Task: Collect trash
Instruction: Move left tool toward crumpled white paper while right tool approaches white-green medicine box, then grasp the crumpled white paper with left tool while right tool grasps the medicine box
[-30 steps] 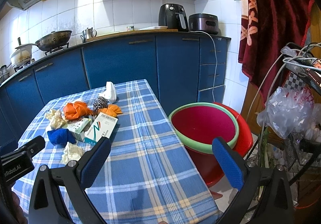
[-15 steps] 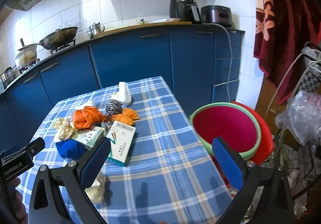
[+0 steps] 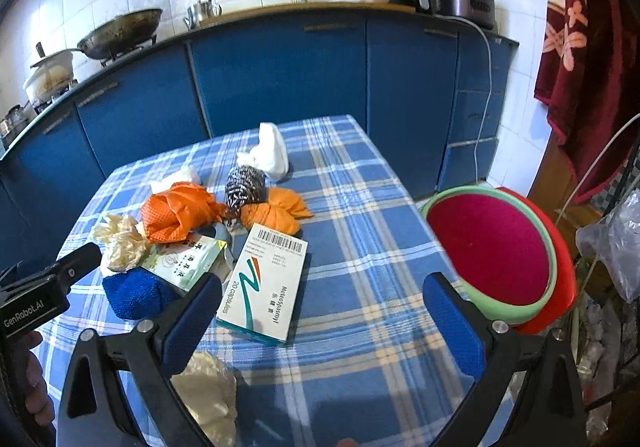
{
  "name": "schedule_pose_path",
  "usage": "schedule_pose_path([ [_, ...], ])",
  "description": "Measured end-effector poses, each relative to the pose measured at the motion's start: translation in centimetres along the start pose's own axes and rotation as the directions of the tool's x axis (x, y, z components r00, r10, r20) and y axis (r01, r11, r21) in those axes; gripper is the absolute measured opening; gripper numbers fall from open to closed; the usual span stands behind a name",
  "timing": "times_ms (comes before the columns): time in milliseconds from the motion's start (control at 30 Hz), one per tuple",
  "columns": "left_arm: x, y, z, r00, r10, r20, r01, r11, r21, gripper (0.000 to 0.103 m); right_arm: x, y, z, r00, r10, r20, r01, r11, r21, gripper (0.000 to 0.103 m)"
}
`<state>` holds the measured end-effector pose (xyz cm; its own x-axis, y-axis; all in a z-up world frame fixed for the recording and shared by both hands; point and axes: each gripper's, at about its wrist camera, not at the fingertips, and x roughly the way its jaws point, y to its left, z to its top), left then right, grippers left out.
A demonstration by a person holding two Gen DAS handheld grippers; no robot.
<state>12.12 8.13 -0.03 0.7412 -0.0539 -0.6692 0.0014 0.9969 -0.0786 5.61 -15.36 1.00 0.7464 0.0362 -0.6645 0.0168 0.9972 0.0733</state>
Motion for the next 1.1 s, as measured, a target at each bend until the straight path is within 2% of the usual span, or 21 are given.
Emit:
schedule_pose_path([
  [33, 0.4, 0.1, 0.1, 1.0, -0.008, -0.006, 0.008, 1.0, 0.001, 0.096, 0.4, 0.2, 0.1, 1.0, -0.002, -0.013, 0.002, 1.0, -0.002, 0.099],
  [100, 1.0, 0.2, 0.2, 1.0, -0.019, -0.015, 0.019, 1.0, 0.01, 0.087, 1.0, 0.6, 0.3, 0.999, -0.002, -0.032, 0.002, 1.0, -0.008, 0.096],
  [233, 2.4, 0.4, 0.3, 0.997, -0.056, -0.053, 0.057, 0.998, 0.005, 0.078, 2.0, 1.2, 0.4, 0.998, -0.004, -0.063, 0.004, 1.0, -0.002, 0.091],
  [467, 4.1, 0.9, 0.1, 0.992, -0.09, -0.086, 0.088, 0.996, -0.03, 0.076, 4.0, 1.6, 0.3, 0.992, 0.029, -0.126, -0.027, 1.0, 0.015, 0.086],
  [533, 4.5, 1.0, 0.0, 0.991, -0.099, -0.092, 0.095, 0.995, -0.043, 0.063, 4.4, 1.7, 0.3, 0.989, 0.044, -0.139, -0.042, 0.999, 0.017, 0.086],
  [567, 4.7, 1.0, -0.1, 0.989, -0.108, -0.099, 0.103, 0.993, -0.049, 0.051, 4.6, 1.7, 0.3, 0.989, 0.048, -0.143, -0.046, 0.999, 0.018, 0.086],
  [700, 4.7, 1.0, -0.1, 0.989, -0.122, -0.085, 0.117, 0.991, -0.061, 0.035, 5.3, 1.5, 0.2, 0.984, 0.077, -0.164, -0.072, 0.997, 0.035, 0.082],
  [833, 4.6, 0.9, -0.2, 0.989, -0.125, -0.075, 0.12, 0.99, -0.072, 0.031, 6.3, 1.2, -0.2, 0.972, 0.118, -0.203, -0.109, 0.992, 0.058, 0.075],
  [900, 4.3, 0.9, -0.1, 0.99, -0.127, -0.067, 0.121, 0.989, -0.081, 0.028, 6.4, 1.2, -0.3, 0.97, 0.138, -0.202, -0.127, 0.99, 0.068, 0.073],
  [1000, 3.3, 0.8, 0.0, 0.99, -0.135, -0.039, 0.131, 0.987, -0.095, 0.028, 6.4, 1.2, -0.3, 0.968, 0.158, -0.196, -0.147, 0.987, 0.069, 0.066],
  [1100, 2.3, 0.4, 0.1, 0.991, -0.135, -0.014, 0.133, 0.987, -0.094, 0.027, 6.4, 1.0, -0.4, 0.96, 0.202, -0.194, -0.187, 0.978, 0.091, 0.055],
])
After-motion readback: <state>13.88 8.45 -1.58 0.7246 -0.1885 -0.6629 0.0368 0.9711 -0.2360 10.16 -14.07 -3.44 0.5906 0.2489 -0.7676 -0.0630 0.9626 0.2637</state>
